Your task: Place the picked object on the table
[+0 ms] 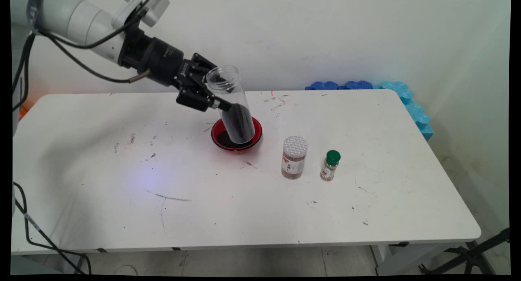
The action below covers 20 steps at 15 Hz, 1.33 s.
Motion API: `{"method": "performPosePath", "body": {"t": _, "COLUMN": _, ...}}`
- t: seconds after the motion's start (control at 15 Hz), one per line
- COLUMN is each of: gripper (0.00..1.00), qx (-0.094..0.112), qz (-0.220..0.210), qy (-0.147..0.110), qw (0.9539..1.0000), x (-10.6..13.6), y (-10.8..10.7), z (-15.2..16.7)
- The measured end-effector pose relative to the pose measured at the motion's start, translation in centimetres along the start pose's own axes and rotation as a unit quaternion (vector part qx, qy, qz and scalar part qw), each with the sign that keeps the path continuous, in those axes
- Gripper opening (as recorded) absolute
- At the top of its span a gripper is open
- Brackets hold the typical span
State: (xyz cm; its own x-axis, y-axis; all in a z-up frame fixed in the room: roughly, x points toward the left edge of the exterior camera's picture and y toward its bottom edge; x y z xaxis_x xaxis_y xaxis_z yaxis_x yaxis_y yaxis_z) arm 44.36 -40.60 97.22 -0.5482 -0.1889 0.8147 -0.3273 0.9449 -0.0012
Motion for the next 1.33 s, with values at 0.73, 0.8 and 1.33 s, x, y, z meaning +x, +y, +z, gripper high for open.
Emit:
{"method": "performPosePath", "body": {"t": 0.73, "gripper": 0.0, "qx": 0.0, "qz": 0.003, "qy": -0.026, "qw": 0.9996, "x": -4.8, "y": 4.0, "z": 1.6}}
{"method": "performPosePath", "body": {"t": 0.8, "gripper": 0.0, "qx": -0.001, "qz": 0.002, "qy": -0.029, "qw": 0.9996, "x": -5.3, "y": 4.3, "z": 1.9}}
{"method": "performPosePath", "body": {"t": 1.33, "gripper": 0.0, "qx": -0.003, "qz": 0.012, "qy": -0.048, "qw": 0.9988, "x": -8.6, "y": 6.0, "z": 3.8}}
